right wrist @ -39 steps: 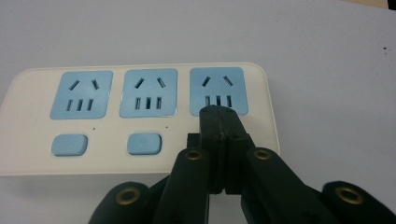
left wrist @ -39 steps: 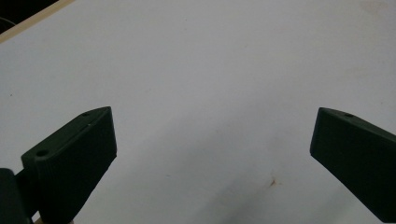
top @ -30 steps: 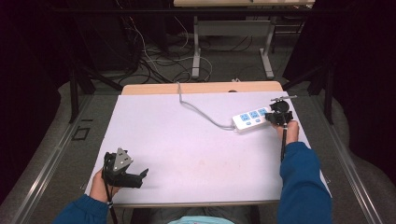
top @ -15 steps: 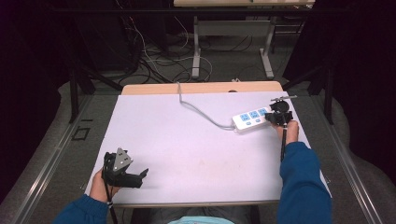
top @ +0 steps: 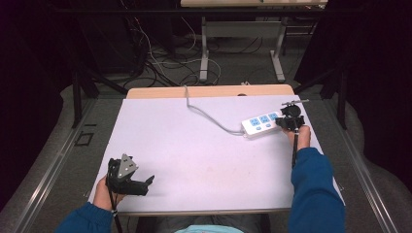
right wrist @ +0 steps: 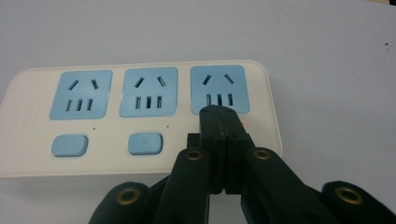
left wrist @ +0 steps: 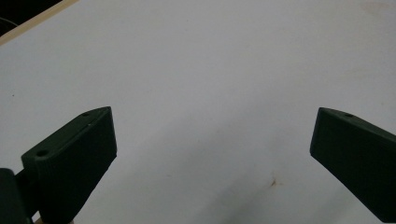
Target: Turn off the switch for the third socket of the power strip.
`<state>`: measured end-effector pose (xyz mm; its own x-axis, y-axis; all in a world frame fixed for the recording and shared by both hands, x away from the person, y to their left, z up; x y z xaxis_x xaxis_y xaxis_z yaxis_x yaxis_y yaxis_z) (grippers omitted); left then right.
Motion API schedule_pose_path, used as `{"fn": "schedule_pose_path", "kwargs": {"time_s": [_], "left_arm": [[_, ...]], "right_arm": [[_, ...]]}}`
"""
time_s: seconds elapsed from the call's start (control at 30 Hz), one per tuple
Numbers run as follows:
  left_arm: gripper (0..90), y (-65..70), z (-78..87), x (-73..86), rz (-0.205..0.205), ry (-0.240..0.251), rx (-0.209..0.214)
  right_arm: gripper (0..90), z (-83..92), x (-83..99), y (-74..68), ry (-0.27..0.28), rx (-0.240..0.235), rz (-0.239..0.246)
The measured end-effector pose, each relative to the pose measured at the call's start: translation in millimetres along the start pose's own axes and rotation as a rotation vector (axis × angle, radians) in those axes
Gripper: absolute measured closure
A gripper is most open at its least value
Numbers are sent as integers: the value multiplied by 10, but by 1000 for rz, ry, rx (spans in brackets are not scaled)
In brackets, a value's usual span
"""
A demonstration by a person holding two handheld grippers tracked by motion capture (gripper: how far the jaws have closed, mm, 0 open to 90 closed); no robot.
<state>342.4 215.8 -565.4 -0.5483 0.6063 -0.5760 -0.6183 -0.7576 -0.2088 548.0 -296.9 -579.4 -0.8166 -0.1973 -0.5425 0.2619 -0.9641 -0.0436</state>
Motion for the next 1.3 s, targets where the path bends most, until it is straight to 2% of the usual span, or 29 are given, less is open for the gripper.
{"fn": "schedule_pose_path", "kwargs": {"time_s": [0.4,0.8,1.3], "left_arm": [[3,3,-2,0,2,0,-1],[4,3,-3,-1,1,1,-2],[4,5,-1,1,-1,0,-1]], "right_arm": [[900,3,-1,-2,0,7,3],[900,1,2,13,7,-15,-2],[900,-1,0,-3,5,0,11]]}}
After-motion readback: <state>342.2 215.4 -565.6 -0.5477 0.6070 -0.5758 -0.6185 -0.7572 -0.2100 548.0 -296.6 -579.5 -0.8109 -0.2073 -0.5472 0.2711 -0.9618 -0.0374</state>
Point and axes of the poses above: each handheld gripper's, and its own axes: z roughly backward along the jaws, x roughly out of its underside, y roughly to its right, the point moved 7 cm from there along -z, roughly forward along the jaws, and after that the axes turned 12 degrees about -y, right-handed, at the moved point
